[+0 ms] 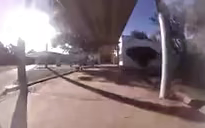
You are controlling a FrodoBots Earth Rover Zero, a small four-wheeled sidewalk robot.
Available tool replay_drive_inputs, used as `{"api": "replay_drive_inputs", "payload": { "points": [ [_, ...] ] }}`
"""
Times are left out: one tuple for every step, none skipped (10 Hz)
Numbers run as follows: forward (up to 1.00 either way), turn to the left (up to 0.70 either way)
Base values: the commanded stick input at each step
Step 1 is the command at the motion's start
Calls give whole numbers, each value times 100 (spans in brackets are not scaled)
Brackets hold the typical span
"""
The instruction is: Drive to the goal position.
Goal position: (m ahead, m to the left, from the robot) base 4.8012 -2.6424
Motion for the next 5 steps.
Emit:
{"api": "replay_drive_inputs", "payload": {
  "points": [
    [70, 0],
    [70, 0],
    [70, 0],
    [70, 0],
    [70, 0]
  ]
}}
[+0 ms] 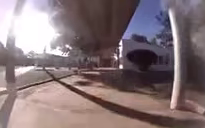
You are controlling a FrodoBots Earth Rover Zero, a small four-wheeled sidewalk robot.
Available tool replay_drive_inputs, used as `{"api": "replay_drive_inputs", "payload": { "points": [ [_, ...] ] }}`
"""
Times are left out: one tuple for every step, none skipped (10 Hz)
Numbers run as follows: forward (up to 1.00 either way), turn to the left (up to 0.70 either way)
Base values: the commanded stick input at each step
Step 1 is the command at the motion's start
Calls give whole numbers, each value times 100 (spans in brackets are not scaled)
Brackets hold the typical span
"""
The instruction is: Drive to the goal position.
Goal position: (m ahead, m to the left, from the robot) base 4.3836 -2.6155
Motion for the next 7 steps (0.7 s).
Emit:
{"api": "replay_drive_inputs", "payload": {
  "points": [
    [70, 0],
    [70, 0],
    [70, 0],
    [70, 0],
    [70, 0],
    [70, 0],
    [70, 0]
  ]
}}
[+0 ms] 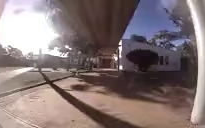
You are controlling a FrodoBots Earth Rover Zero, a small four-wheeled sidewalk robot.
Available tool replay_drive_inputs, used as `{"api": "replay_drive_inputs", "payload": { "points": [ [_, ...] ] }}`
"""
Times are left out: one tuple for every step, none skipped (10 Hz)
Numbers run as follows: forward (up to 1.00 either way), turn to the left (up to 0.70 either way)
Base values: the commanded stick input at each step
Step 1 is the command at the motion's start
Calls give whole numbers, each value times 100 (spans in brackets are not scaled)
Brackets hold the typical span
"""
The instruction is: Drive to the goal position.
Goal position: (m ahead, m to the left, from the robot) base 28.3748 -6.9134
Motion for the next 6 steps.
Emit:
{"api": "replay_drive_inputs", "payload": {
  "points": [
    [70, 0],
    [70, 0],
    [70, 0],
    [70, 0],
    [70, 0],
    [70, 0]
  ]
}}
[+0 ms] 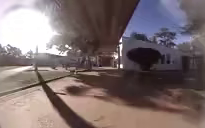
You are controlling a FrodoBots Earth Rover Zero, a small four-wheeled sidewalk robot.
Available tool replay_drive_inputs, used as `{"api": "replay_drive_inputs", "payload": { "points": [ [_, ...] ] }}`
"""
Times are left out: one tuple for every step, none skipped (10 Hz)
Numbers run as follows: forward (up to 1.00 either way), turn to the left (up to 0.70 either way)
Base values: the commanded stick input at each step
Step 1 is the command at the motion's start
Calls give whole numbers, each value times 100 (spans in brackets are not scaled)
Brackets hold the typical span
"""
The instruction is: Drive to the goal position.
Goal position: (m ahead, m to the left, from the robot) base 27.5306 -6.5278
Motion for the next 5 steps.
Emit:
{"api": "replay_drive_inputs", "payload": {
  "points": [
    [70, 0],
    [70, 0],
    [70, 0],
    [70, 0],
    [70, 0]
  ]
}}
